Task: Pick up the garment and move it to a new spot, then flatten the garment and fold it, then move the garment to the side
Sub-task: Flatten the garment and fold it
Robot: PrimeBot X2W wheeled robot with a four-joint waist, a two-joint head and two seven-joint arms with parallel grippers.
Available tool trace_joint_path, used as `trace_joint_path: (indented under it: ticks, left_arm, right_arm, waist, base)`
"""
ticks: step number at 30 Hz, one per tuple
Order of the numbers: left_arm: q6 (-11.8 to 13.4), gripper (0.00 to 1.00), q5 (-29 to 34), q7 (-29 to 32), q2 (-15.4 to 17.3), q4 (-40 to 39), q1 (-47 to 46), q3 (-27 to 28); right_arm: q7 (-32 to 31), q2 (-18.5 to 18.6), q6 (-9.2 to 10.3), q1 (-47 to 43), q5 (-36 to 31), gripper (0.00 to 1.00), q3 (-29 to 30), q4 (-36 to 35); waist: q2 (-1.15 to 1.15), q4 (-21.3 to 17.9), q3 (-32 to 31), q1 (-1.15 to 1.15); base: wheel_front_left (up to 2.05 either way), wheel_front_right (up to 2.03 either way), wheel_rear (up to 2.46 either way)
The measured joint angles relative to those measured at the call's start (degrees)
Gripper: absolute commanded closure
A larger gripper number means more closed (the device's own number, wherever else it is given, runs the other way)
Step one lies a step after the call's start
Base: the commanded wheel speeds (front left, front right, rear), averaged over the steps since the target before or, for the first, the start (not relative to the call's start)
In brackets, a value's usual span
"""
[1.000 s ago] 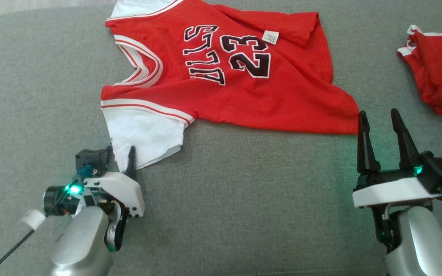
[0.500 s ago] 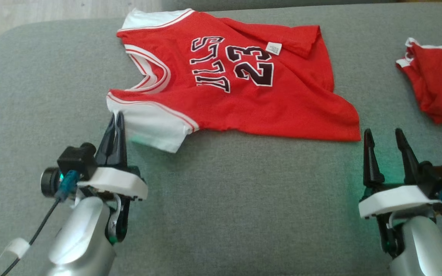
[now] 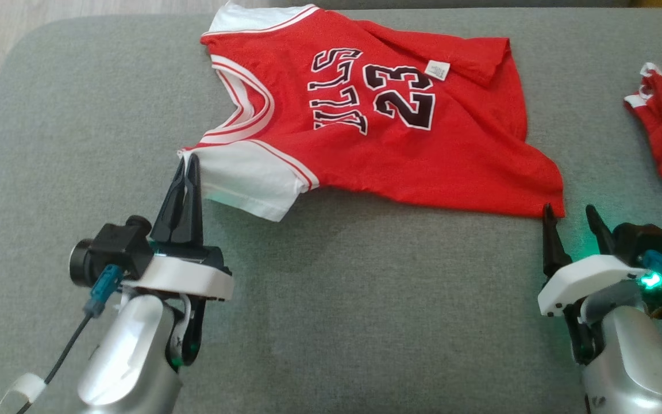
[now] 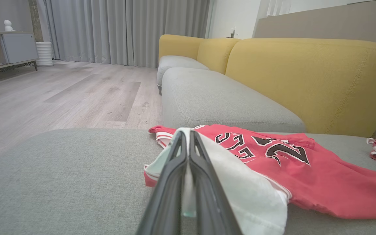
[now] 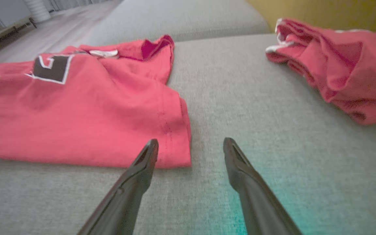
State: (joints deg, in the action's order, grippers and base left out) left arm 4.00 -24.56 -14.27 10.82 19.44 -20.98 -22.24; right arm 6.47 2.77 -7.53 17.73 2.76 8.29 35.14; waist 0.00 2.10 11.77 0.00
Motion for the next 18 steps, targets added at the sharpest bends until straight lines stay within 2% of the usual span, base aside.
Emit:
trace_joint_path:
  ticks: [9,10,11,12,18]
  left_arm:
    - [-0.5,1.0,0.4,0.0,-0.6,-1.2,0.1,-0.2]
    - [-0.6,1.0,0.4,0.0,-0.7,-1.2,0.2,-0.2]
    - [-0.6,1.0,0.4,0.0,-0.7,-1.2,0.2,-0.2]
    - [-0.6,1.0,0.4,0.0,-0.7,-1.2,0.2,-0.2]
    - [-1.1,1.0,0.1,0.0,-0.9,-0.8,0.6,0.3]
  right_arm:
    - [-1.1,0.1,0.0,4.1,-3.4,0.0,1.0,7.9]
    - [-1.2,0.3,0.0,5.1,-3.4,0.16,0.4,9.1]
    - [-1.2,0.3,0.0,5.4,-3.4,0.54,0.1,9.7]
    - [-1.2,0.3,0.0,5.6,-3.4,1.0,-0.2,10.1]
    - [1.8,0.3,0.0,6.1,-1.7,1.0,-3.1,12.3]
  waist:
    - [0.0,1.2,0.5,0.0]
    - [0.0,1.3,0.4,0.0]
    - [0.0,1.4,0.3,0.0]
    - [0.0,1.4,0.2,0.0]
    - [0.0,0.9,-0.9,0.0]
  base:
    - [0.0,0.0,0.0]
    - [0.0,0.0,0.0]
    - [0.0,0.0,0.0]
    - [0.0,0.0,0.0]
    - [0.0,0.0,0.0]
